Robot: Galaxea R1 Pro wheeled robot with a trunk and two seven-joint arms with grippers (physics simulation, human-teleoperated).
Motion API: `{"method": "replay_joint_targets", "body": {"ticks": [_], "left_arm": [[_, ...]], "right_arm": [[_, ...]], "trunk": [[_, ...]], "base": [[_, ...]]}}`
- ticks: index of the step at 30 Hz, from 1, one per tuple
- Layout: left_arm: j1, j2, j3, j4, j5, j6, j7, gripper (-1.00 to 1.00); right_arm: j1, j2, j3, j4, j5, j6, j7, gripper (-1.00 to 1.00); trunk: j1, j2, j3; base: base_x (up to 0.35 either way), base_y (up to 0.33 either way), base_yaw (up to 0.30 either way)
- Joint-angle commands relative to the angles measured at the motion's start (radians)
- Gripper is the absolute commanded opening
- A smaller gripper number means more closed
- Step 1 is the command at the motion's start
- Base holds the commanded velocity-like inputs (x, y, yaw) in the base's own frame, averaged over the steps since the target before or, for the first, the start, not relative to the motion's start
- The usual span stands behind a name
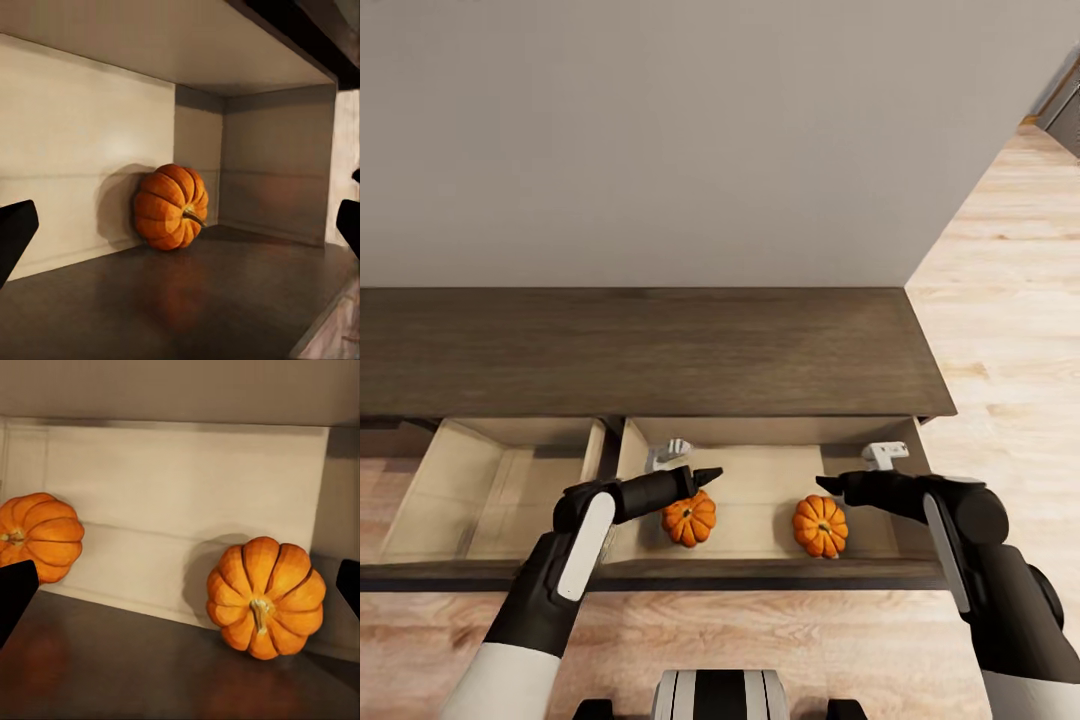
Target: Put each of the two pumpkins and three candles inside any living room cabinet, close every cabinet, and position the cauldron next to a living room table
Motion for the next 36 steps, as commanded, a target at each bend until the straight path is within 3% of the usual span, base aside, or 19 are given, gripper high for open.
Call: {"method": "replay_joint_targets", "body": {"ticks": [1,6,10,20,25,31,36], "left_arm": [[0.007,0.000,0.007,-0.020,0.003,0.017,-0.005,1.00],[0.051,0.005,0.027,-0.116,0.023,0.083,-0.007,1.00],[0.069,0.023,0.031,-0.135,0.032,0.087,-0.013,1.00],[0.082,0.030,0.020,-0.220,0.040,0.101,-0.018,1.00],[0.085,0.026,0.018,-0.263,0.041,0.113,-0.019,1.00],[0.128,0.027,0.027,-0.285,0.041,0.110,-0.026,1.00],[0.143,0.029,0.036,-0.288,0.041,0.069,-0.071,1.00]], "right_arm": [[0.002,0.000,-0.001,-0.006,0.006,0.005,0.006,1.00],[0.013,-0.002,-0.001,-0.024,0.005,0.006,0.007,1.00],[0.015,-0.005,-0.004,-0.026,0.004,0.006,0.009,1.00],[0.012,-0.014,-0.014,-0.027,0.004,0.006,0.012,1.00],[0.009,-0.020,-0.077,-0.028,0.003,-0.005,0.014,1.00],[0.006,-0.020,-0.210,-0.028,0.001,-0.140,0.018,1.00],[0.007,-0.020,-0.293,-0.028,-0.006,-0.180,0.158,1.00]], "trunk": [[0.000,0.000,0.001],[0.000,0.000,0.009],[0.000,0.000,0.016],[0.000,0.000,0.032],[0.000,0.000,0.040],[0.000,0.000,0.050],[0.000,0.000,0.058]], "base": [[0.000,0.000,0.000],[0.000,0.000,0.000],[0.000,0.000,0.000],[-0.193,-0.092,0.000],[-0.284,-0.103,0.000],[-0.080,-0.023,0.000],[-0.011,-0.003,0.000]]}}
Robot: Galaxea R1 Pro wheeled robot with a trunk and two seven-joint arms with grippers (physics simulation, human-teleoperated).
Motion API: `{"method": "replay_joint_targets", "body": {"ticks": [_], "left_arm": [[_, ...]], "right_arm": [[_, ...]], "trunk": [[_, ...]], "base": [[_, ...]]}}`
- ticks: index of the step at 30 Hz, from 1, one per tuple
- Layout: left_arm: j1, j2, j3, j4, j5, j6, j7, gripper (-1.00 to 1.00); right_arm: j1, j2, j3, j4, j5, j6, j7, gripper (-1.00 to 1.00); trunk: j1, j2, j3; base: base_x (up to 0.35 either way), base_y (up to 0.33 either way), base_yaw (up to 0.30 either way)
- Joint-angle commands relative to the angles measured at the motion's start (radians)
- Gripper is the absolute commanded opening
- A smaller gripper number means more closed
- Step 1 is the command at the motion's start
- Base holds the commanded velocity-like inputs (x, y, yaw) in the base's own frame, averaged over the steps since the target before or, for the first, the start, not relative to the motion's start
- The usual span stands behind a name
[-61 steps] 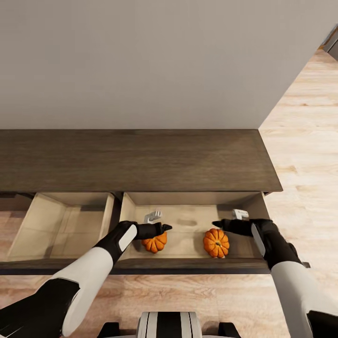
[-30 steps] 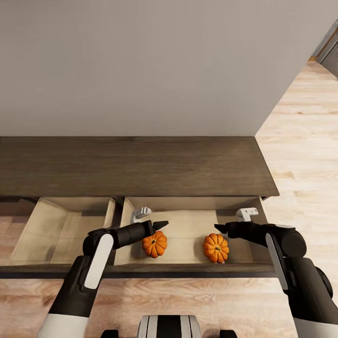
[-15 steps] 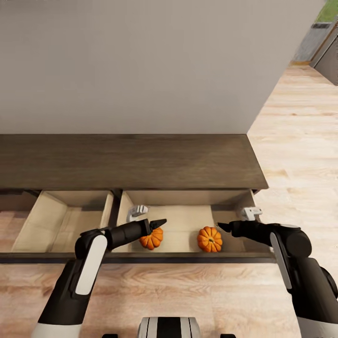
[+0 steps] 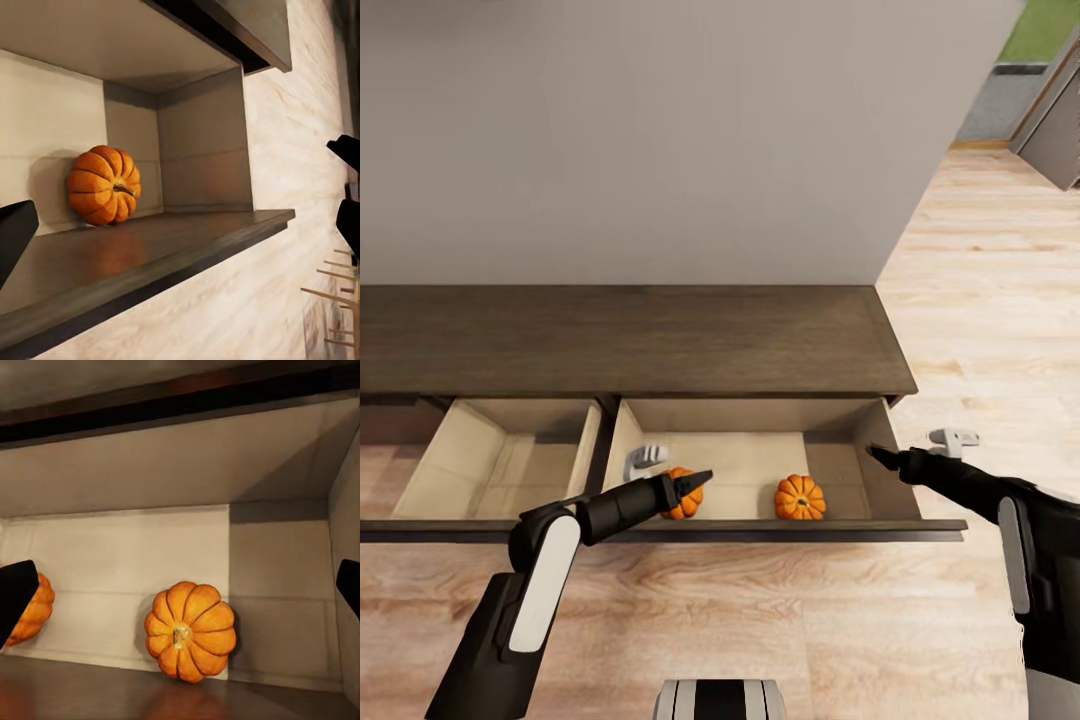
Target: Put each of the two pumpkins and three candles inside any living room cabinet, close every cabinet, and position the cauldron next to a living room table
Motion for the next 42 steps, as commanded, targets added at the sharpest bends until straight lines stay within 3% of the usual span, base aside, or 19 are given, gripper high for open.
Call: {"method": "replay_joint_targets", "body": {"ticks": [1,3,9,13,15,18,21,24,32,42], "left_arm": [[0.000,0.000,0.002,-0.001,-0.005,-0.003,-0.014,1.00],[0.001,0.000,0.003,-0.001,-0.005,-0.009,-0.026,1.00],[0.007,0.002,0.011,-0.001,-0.005,-0.015,-0.098,1.00],[0.029,0.003,0.047,-0.001,-0.006,-0.016,-0.235,1.00],[0.065,0.010,0.071,-0.001,-0.006,-0.017,-0.312,1.00],[0.133,0.043,0.109,0.001,-0.007,-0.029,-0.432,1.00],[0.165,0.058,0.124,0.005,-0.006,-0.068,-0.498,1.00],[0.180,0.061,0.128,0.007,-0.005,-0.092,-0.526,1.00],[0.188,0.061,0.130,0.011,-0.005,-0.099,-0.532,1.00],[0.189,0.066,0.132,0.010,-0.005,-0.101,-0.534,1.00]], "right_arm": [[-0.001,0.003,-0.037,-0.001,0.003,0.001,0.055,1.00],[-0.001,0.006,-0.069,-0.001,0.003,-0.004,0.107,1.00],[0.000,0.011,-0.098,-0.001,0.002,-0.025,0.153,1.00],[0.003,0.013,-0.101,0.000,0.002,-0.030,0.160,1.00],[0.004,0.013,-0.102,0.000,0.002,-0.031,0.161,1.00],[0.004,0.013,-0.102,0.000,0.002,-0.032,0.162,1.00],[0.006,0.014,-0.101,0.000,0.002,-0.032,0.161,1.00],[0.007,0.014,-0.098,0.000,0.002,-0.032,0.159,1.00],[0.007,0.014,-0.081,-0.001,0.002,-0.033,0.158,1.00],[0.008,0.013,-0.075,0.001,0.004,-0.033,0.157,1.00]], "trunk": [[0.000,0.000,0.001],[0.000,0.000,0.004],[0.000,0.000,0.014],[0.000,0.000,0.021],[0.000,0.000,0.024],[0.000,0.000,0.029],[0.000,0.000,0.034],[0.000,0.000,0.039],[0.000,0.000,0.052],[0.000,0.000,0.058]], "base": [[-0.003,-0.001,0.000],[-0.002,-0.001,0.000],[0.000,0.000,0.000],[0.000,0.000,0.000],[0.000,0.000,0.000],[0.000,0.000,0.000],[0.000,0.000,0.000],[0.000,0.000,0.000],[-0.017,0.000,0.000],[-0.283,0.000,0.000]]}}
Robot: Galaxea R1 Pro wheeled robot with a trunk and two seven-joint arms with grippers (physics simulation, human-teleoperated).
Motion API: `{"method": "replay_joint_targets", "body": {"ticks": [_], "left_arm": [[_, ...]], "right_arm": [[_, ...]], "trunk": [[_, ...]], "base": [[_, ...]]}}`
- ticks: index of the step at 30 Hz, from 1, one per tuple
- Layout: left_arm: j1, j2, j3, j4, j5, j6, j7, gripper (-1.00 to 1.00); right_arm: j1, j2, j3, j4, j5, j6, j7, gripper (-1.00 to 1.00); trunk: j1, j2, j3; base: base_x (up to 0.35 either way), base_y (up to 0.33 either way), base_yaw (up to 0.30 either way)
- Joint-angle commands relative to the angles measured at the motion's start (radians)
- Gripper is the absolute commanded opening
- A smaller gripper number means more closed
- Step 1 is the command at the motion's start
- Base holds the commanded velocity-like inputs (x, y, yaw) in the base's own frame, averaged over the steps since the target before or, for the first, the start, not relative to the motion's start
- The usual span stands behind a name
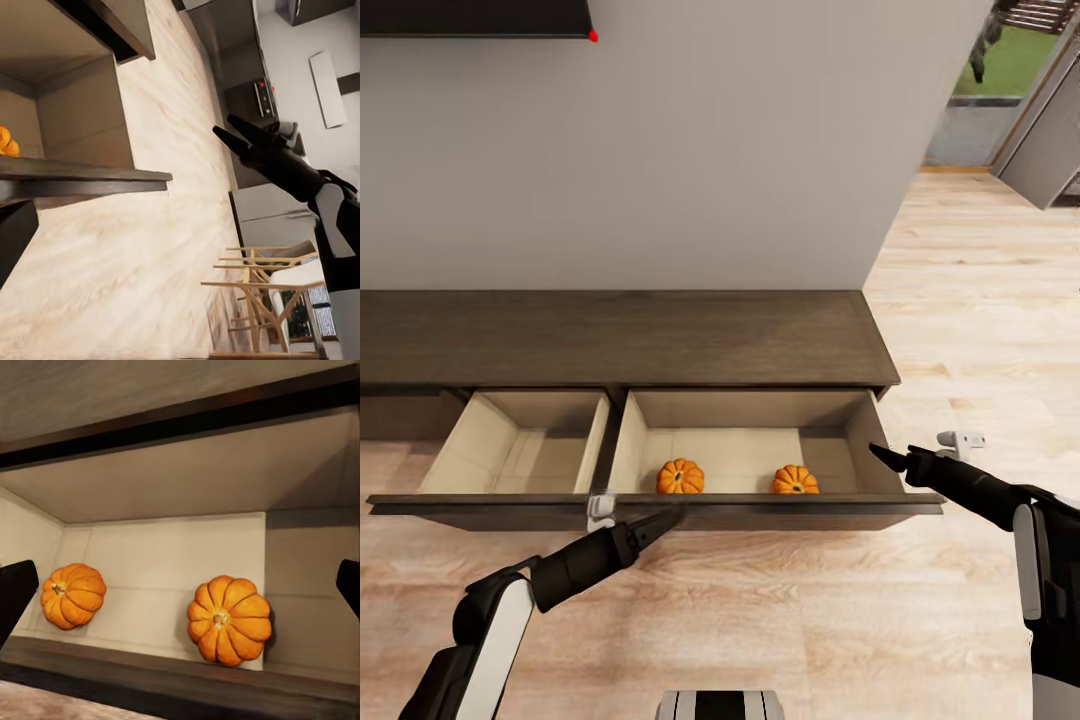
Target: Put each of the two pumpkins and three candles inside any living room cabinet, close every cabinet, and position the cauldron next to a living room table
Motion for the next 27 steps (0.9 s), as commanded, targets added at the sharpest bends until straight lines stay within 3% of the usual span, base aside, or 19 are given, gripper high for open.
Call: {"method": "replay_joint_targets", "body": {"ticks": [1,7,10,13,14,19,22,25,27], "left_arm": [[0.000,0.000,0.002,0.000,0.000,0.005,-0.003,1.00],[0.028,0.004,0.016,0.006,-0.008,0.005,0.004,1.00],[0.102,0.006,0.070,0.013,-0.015,-0.008,0.008,1.00],[0.156,0.007,0.125,0.035,-0.017,-0.063,0.010,1.00],[0.180,0.007,0.159,0.096,-0.018,-0.121,0.010,1.00],[0.199,0.005,0.180,0.195,-0.032,-0.186,0.026,1.00],[0.202,0.005,0.185,0.223,-0.089,-0.211,0.077,1.00],[0.204,0.002,0.190,0.235,-0.201,-0.284,0.163,1.00],[0.205,-0.001,0.190,0.238,-0.235,-0.321,0.195,1.00]], "right_arm": [[-0.001,0.000,-0.002,-0.001,0.004,0.004,0.008,1.00],[0.003,0.001,-0.006,-0.001,0.003,-0.012,0.014,1.00],[0.004,0.001,-0.006,-0.001,0.003,-0.017,0.015,1.00],[0.005,0.001,-0.006,-0.002,0.002,-0.026,0.016,1.00],[0.005,0.001,-0.006,-0.002,0.002,-0.034,0.016,1.00],[0.005,0.001,-0.008,-0.002,0.002,-0.043,0.016,1.00],[0.004,0.001,-0.010,-0.002,0.002,-0.045,0.016,1.00],[0.005,0.002,-0.008,-0.002,0.002,-0.046,0.016,1.00],[0.005,0.002,-0.007,-0.002,0.002,-0.046,0.015,1.00]], "trunk": [[-0.001,0.000,0.000],[-0.001,0.000,0.004],[-0.001,0.000,0.009],[-0.001,0.000,0.014],[-0.001,0.000,0.015],[-0.001,0.000,0.023],[-0.001,0.000,0.028],[-0.001,0.000,0.033],[-0.001,0.000,0.036]], "base": [[-0.322,0.000,0.000],[-0.130,0.000,-0.046],[-0.024,0.000,-0.073],[-0.009,0.000,-0.074],[-0.004,0.000,-0.072],[-0.002,0.000,-0.072],[0.000,0.000,-0.071],[0.000,0.000,-0.070],[0.000,0.000,-0.065]]}}
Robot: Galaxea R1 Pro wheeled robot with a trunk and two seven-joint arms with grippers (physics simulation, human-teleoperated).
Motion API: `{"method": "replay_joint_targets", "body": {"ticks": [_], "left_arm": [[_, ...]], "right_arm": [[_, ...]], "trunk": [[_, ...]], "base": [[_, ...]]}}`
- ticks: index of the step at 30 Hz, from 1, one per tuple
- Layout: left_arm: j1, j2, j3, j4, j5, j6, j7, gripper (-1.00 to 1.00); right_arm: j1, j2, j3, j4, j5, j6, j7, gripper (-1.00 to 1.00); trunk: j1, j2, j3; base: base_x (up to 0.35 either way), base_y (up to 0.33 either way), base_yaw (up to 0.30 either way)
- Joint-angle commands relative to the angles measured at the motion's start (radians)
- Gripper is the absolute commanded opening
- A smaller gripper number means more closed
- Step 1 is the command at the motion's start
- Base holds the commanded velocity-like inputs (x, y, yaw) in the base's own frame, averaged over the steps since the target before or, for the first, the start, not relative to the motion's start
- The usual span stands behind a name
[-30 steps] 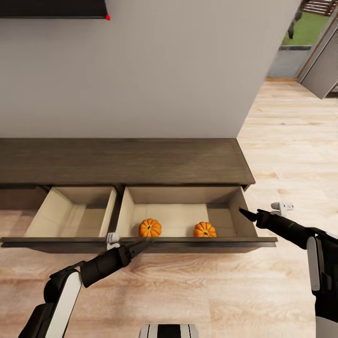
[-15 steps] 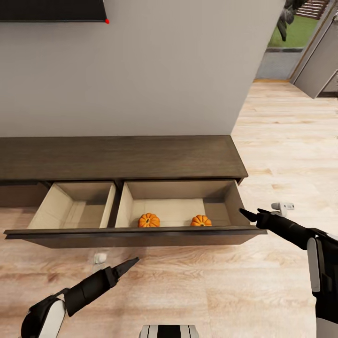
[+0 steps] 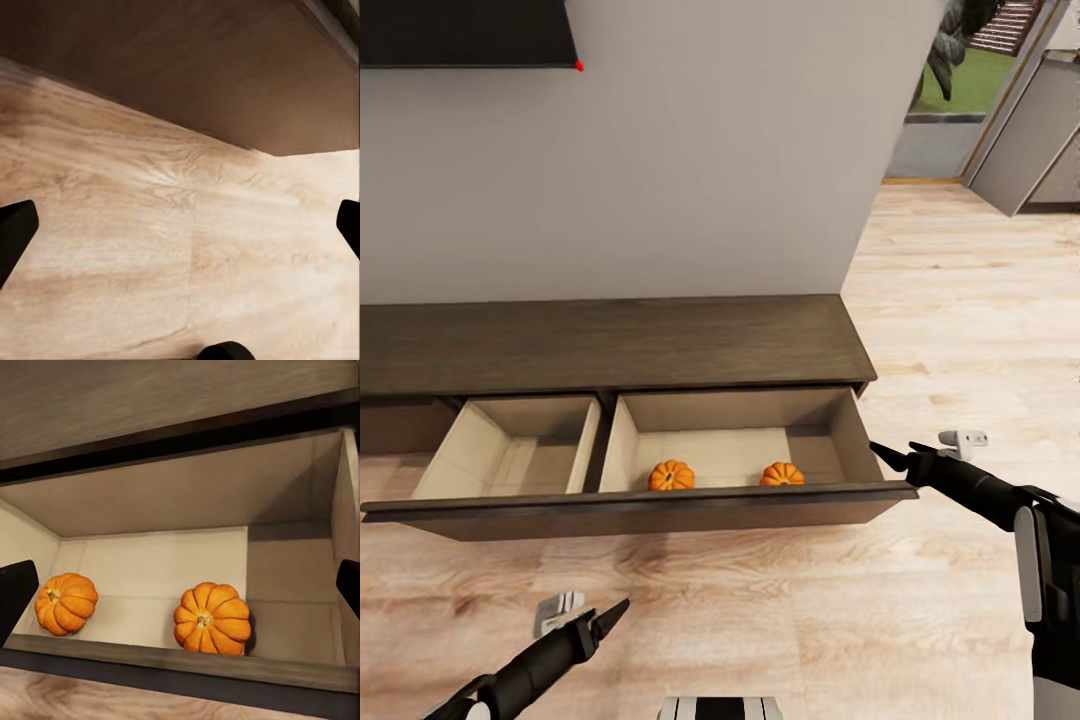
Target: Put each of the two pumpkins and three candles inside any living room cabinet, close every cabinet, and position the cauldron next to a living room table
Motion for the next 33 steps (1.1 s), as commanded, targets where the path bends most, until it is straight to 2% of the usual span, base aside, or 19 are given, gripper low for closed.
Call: {"method": "replay_joint_targets", "body": {"ticks": [1,3,8,12,17,24,26,29,33], "left_arm": [[0.000,-0.004,0.000,0.004,-0.017,-0.024,0.026,1.00],[0.000,-0.008,-0.017,0.022,-0.038,-0.064,0.070,1.00],[0.000,-0.013,-0.037,0.032,-0.047,-0.102,0.098,1.00],[0.000,-0.015,-0.039,0.030,-0.045,-0.125,0.097,1.00],[-0.001,-0.016,-0.043,0.059,-0.045,-0.136,0.092,1.00],[-0.001,-0.017,-0.044,0.070,-0.046,-0.142,0.088,1.00],[-0.001,-0.018,-0.051,0.067,-0.048,-0.145,0.087,1.00],[-0.001,-0.013,-0.087,0.068,-0.047,-0.146,0.087,1.00],[-0.001,-0.014,-0.096,0.077,-0.045,-0.141,0.088,1.00]], "right_arm": [[-0.001,0.001,0.000,-0.001,0.004,0.005,0.006,1.00],[0.000,0.010,0.001,-0.001,0.004,0.003,0.005,1.00],[0.000,0.020,0.008,0.000,0.004,-0.003,0.001,1.00],[0.001,0.022,0.021,0.000,0.004,-0.015,-0.002,1.00],[0.001,0.039,0.037,0.000,0.005,-0.021,-0.008,1.00],[0.007,0.046,0.078,0.001,0.006,-0.073,-0.060,1.00],[0.008,0.046,0.085,0.001,0.006,-0.087,-0.067,1.00],[0.009,0.047,0.089,0.001,0.007,-0.094,-0.072,1.00],[0.009,0.047,0.089,0.001,0.007,-0.096,-0.074,1.00]], "trunk": [[0.000,0.000,0.001],[0.000,0.000,0.004],[0.000,0.000,0.012],[0.000,0.000,0.019],[0.000,0.000,0.027],[0.000,0.000,0.039],[0.000,0.000,0.042],[0.000,0.000,0.047],[0.000,0.000,0.053]], "base": [[0.000,0.000,-0.043],[0.000,0.000,-0.023],[0.000,0.000,-0.007],[0.000,0.000,-0.001],[0.000,0.000,0.000],[0.000,0.000,0.000],[0.000,0.000,0.000],[0.000,0.000,0.000],[0.000,0.000,0.000]]}}
